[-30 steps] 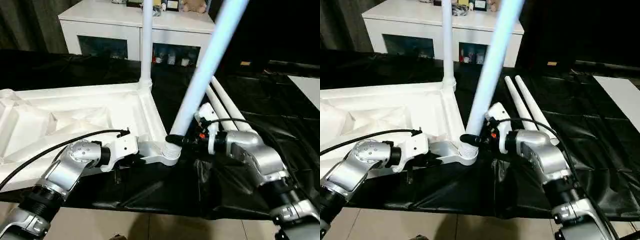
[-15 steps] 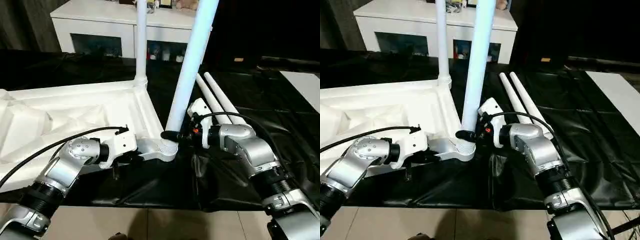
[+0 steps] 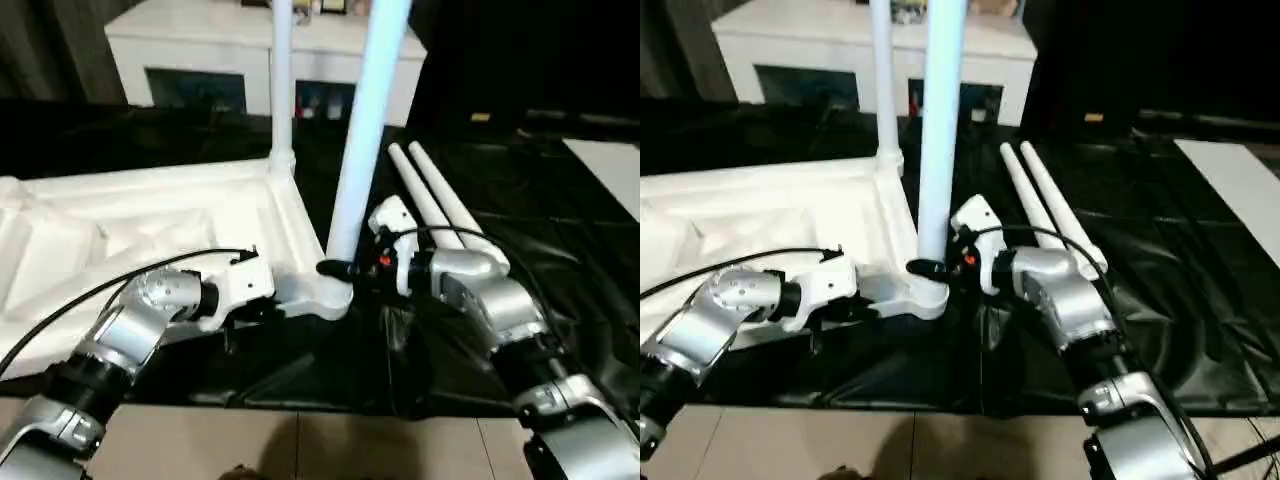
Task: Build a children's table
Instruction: Rotate leg to tighten
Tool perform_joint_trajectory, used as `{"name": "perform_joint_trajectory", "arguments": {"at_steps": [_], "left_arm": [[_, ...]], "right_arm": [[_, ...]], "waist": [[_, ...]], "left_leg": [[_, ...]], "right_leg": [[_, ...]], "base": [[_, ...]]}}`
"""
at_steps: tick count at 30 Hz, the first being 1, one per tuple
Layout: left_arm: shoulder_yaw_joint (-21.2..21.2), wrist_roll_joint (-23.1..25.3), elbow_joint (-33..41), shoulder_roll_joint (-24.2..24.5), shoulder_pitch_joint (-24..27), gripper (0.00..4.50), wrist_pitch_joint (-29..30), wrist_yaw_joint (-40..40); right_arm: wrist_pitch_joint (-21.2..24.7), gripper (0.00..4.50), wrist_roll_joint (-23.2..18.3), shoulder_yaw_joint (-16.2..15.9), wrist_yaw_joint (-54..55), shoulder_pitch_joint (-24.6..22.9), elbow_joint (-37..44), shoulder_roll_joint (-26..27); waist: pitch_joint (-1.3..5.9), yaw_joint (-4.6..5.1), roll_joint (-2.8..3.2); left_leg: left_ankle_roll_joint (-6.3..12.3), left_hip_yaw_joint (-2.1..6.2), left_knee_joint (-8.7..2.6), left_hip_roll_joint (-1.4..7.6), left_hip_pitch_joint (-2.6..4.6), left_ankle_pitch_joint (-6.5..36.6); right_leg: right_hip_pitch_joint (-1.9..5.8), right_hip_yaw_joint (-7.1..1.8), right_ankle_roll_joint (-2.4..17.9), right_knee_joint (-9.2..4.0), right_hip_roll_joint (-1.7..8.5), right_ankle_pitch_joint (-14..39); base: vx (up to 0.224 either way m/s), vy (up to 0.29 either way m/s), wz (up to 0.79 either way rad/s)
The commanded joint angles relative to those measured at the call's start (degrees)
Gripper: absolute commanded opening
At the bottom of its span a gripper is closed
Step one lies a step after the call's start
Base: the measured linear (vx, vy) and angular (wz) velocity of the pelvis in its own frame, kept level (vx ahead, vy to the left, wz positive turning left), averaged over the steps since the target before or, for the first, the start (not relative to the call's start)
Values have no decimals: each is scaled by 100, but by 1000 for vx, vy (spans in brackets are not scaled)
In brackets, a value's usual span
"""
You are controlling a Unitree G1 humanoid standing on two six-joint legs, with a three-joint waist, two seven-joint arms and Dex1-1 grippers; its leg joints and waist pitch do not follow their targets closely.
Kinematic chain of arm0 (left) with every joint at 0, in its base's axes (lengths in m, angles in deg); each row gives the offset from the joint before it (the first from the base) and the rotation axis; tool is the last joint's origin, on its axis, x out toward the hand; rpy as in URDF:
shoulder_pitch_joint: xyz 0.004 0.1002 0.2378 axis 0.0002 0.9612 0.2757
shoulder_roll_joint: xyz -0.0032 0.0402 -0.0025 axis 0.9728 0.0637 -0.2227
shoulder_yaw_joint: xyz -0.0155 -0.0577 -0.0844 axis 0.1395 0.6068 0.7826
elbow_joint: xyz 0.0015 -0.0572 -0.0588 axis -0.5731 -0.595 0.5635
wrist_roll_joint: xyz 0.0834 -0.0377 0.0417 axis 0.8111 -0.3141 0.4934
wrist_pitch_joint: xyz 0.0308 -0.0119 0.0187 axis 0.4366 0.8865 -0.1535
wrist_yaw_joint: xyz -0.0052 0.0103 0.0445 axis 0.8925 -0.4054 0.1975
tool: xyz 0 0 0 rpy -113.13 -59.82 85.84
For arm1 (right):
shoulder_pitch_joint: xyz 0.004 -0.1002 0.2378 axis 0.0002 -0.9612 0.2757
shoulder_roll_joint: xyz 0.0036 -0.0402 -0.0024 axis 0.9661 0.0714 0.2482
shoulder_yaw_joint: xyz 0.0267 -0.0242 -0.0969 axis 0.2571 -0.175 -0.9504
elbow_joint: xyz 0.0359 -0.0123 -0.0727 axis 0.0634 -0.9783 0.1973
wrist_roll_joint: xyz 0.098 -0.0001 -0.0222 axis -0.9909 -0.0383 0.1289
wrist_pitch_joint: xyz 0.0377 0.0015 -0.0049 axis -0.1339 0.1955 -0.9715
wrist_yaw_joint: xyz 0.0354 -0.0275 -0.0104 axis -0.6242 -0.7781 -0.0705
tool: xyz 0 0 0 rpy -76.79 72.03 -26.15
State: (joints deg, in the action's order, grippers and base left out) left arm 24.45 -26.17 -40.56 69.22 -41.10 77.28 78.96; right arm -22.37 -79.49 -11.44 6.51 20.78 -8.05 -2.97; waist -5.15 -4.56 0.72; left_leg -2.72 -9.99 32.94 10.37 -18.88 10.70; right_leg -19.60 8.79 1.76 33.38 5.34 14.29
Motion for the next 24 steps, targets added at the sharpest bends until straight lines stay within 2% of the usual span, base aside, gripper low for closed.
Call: {"name": "perform_joint_trajectory", "arguments": {"at_steps": [1, 2, 3, 4, 5, 6, 7, 8, 9, 10, 11, 12, 13, 14, 15, 16, 17, 19, 22, 24], "left_arm": [[101, -9, 232, -9, -359, 0, -231, -41], [109, -2, 211, 9, -339, 0, -254, -31], [109, -2, 211, 9, -339, 0, -254, -31], [114, 0, 202, 16, -328, 0, -265, -25], [128, -6, 210, 35, -303, 0, -274, -15], [143, -18, 221, 51, -283, 0, -271, -6], [143, -18, 221, 51, -283, 0, -271, -6], [173, -24, 232, 67, -267, 0, -271, 16], [180, -20, 222, 68, -272, 0, -278, 26], [182, -19, 219, 69, -273, 0, -282, 30], [182, -21, 216, 73, -275, 0, -286, 33], [179, -25, 213, 82, -278, 0, -300, 37], [179, -27, 213, 83, -279, 0, -303, 40], [204, -21, 219, 75, -271, 0, -324, 42], [211, -17, 223, 72, -267, 0, -330, 39], [215, -17, 230, 67, -264, 0, -347, 32], [214, -19, 234, 67, -264, 0, -354, 29], [250, -85, 304, 32, -227, 0, -353, 21], [265, -112, 393, 5, -175, 0, -326, 12], [273, -123, 408, -5, -149, 0, -322, 5]], "right_arm": [[313, 184, 295, -251, 72, -280, -595, -21], [181, 184, 315, -157, 249, -241, -677, 29], [181, 184, 315, -157, 249, -241, -677, 29], [95, 184, 316, -98, 343, -224, -711, 61], [92, 184, 178, 168, 601, -146, -737, 157], [138, 184, 55, 367, 749, -84, -734, 215], [138, 184, 55, 367, 749, -84, -734, 215], [217, 184, -64, 553, 817, 0, -710, 244], [220, 184, -51, 545, 774, 17, -702, 224], [229, 184, -43, 533, 746, 19, -689, 210], [273, 184, -43, 503, 655, 15, -649, 177], [333, 183, -29, 445, 512, 4, -576, 120], [351, 183, -26, 430, 477, 2, -558, 105], [369, 183, 9, 339, 327, -21, -502, 41], [352, 183, 28, 313, 290, -31, -490, 24], [335, 183, 42, 314, 292, -38, -491, 21], [326, 183, 52, 327, 305, -40, -496, 29], [325, 183, 61, 333, 314, -48, -505, 38], [280, 183, 128, 239, 264, -75, -459, 4], [209, 183, 199, 150, 201, -83, -415, -27]], "waist": [[213, -200, 248], [390, -464, -6], [544, -306, -346], [408, -476, -195], [471, -561, -228], [606, -549, -74], [606, -549, -74], [740, -352, 29], [734, -353, 11], [708, -375, -7], [682, -407, -49], [664, -407, -45], [660, -391, -54], [660, -366, -38], [652, -355, -8], [645, -314, -10], [654, -301, 3], [661, -257, -23], [655, -234, -77], [663, -236, -58]], "left_leg": [[-606, 62, -1425, 672, -684, 5750], [-574, -631, -1163, 309, -401, 4276], [-686, -313, -336, 294, 178, 3169], [-128, 308, 463, 90, 150, 560], [-31, 474, 244, 22, -527, -483], [-271, 397, -125, 257, -346, -991], [-271, 397, -125, 257, -346, -991], [-12, 465, -55, 453, -23, -1251], [287, 372, -26, 355, -159, -1344], [335, 307, -30, 293, -233, -1118], [242, 244, -71, 214, -311, -513], [82, 252, -130, 230, -299, -32], [20, 259, -158, 249, -283, 139], [-78, 281, -210, 301, -246, 342], [-111, 293, -238, 336, -215, 455], [-135, 298, -279, 376, -183, 584], [-138, 305, -288, 386, -188, 544], [-69, 276, -278, 377, -195, 322], [-3, 216, -279, 360, -202, 338], [35, 211, -267, 363, -201, 237]], "right_leg": [[642, -79, 269, 1048, -39, 1518], [321, -538, 268, 1076, -102, 2357], [-120, -790, -86, 341, 459, 4306], [-336, -1386, 35, -622, 1147, 4928], [290, -1113, 282, -274, 798, 2989], [165, -787, 468, 102, 310, 392], [165, -787, 468, 102, 310, 392], [-34, -725, 880, 408, 165, -2048], [51, -721, 1074, 388, 209, -2713], [93, -744, 1098, 342, 240, -2865], [179, -756, 1021, 268, 269, -2835], [194, -738, 866, 213, 273, -2471], [202, -726, 808, 192, 260, -2233], [200, -711, 766, 165, 254, -1833], [177, -701, 789, 151, 261, -1620], [176, -704, 860, 119, 283, -1371], [194, -699, 899, 126, 297, -1378], [193, -695, 972, 128, 297, -1594], [196, -717, 1005, 99, 324, -1473], [184, -713, 996, 108, 320, -1548]], "base": [[-52, -49, 24], [-52, -49, 24], [152, -188, 19], [202, -177, -19], [202, -177, -19], [114, -28, -28], [67, -22, -4], [67, -22, -4], [0, 0, 0], [0, 0, 0], [0, 0, 0], [0, 0, 0], [0, 0, 0], [0, 0, 0], [0, 0, 0], [0, 0, 0], [0, 0, 0], [0, 0, 0], [0, 0, 0], [0, 0, 0]]}}
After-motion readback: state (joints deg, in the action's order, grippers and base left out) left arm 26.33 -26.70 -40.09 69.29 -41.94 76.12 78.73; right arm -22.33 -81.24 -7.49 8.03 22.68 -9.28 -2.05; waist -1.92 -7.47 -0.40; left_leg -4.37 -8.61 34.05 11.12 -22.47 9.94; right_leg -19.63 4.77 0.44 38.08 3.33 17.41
